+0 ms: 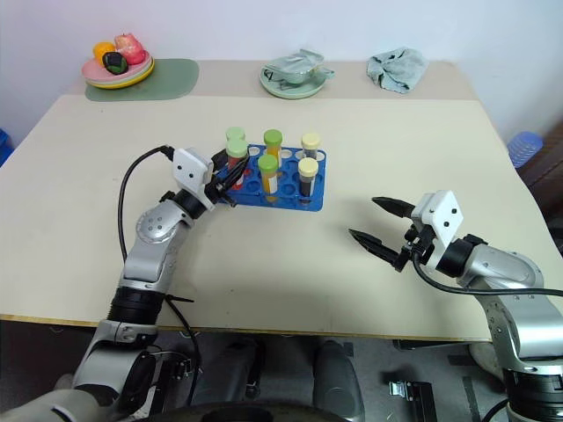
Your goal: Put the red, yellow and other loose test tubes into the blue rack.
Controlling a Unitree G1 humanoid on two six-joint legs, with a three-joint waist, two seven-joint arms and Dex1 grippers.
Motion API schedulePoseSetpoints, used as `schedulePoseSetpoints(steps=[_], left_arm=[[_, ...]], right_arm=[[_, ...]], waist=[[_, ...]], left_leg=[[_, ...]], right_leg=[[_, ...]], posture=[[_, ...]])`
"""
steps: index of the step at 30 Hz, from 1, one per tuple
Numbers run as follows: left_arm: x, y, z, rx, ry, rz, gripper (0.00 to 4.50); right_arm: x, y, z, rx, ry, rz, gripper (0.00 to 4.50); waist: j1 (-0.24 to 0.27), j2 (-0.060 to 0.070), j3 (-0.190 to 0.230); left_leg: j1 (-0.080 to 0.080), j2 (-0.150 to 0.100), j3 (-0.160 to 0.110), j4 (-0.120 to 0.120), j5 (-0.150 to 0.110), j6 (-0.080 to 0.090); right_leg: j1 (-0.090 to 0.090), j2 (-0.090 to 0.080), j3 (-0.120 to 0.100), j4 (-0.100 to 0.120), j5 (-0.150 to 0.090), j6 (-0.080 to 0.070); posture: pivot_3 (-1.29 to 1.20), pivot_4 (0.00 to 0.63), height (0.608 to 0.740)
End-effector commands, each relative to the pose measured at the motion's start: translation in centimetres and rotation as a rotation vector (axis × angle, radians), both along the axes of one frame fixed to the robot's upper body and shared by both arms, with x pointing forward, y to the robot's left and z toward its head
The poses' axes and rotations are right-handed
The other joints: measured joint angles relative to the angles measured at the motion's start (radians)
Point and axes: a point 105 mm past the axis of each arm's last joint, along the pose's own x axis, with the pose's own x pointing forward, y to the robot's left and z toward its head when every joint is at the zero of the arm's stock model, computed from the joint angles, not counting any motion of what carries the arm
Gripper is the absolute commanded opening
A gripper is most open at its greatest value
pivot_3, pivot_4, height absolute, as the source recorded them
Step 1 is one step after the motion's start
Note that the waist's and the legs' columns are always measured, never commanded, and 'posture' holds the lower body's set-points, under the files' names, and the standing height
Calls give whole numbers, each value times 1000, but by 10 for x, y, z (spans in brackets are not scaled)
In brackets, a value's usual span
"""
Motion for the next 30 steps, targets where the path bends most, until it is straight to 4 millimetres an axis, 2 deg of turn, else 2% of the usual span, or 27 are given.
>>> schedulePoseSetpoints(steps=[1,6,9,11,14,18,20,24,29,30], left_arm=[[-2,1,-7,-18,31,-17,1922],[-1,5,-3,-30,9,13,4386],[-4,6,0,-58,20,7,4454],[-13,9,8,-151,-10,-26,4454],[-17,29,-1,-78,-31,90,4454],[-36,46,-16,-27,43,48,4454],[-50,60,-16,0,34,38,4454],[-83,82,-15,43,85,-26,4454],[-101,89,-15,64,142,-59,4454],[-106,95,-15,75,157,-67,4454]], right_arm=[[-1,4,13,-19,-59,23,3863],[1,8,15,-16,-62,30,3863],[4,10,16,-17,-65,39,3863],[6,12,16,-14,-71,44,3863],[9,14,12,-5,-69,49,3863],[14,12,6,38,-56,30,3863],[16,10,0,57,-43,19,3863],[13,-5,-15,44,-12,-22,3863],[7,-29,-21,26,-2,-82,3863],[3,-34,-24,19,5,-108,3863]], waist=[[0,0,0],[-4,0,0],[-6,0,0],[-7,0,0],[-9,0,0],[-8,0,0],[-8,0,0],[-8,1,0],[-4,2,-1],[-4,2,-1]], left_leg=[[0,0,0,0,0,0],[0,0,0,0,0,0],[0,0,0,0,0,0],[0,0,0,0,0,0],[0,1,0,-1,0,0],[0,1,0,-1,0,0],[0,1,0,-1,0,0],[0,1,0,-1,0,0],[0,1,0,-1,-1,1],[0,1,0,-1,-1,1]], right_leg=[[0,0,0,0,0,0],[0,0,0,0,0,0],[0,0,0,0,0,0],[0,0,0,0,0,0],[-1,0,0,0,0,0],[-1,1,0,0,0,0],[-1,1,0,0,0,0],[-1,0,0,0,0,0],[1,-1,0,-1,0,0],[1,-1,0,-1,0,0]], posture=[[0,150,740],[0,150,740],[0,150,740],[0,150,740],[0,150,740],[0,150,740],[0,150,740],[0,150,740],[0,150,740],[0,150,740]])
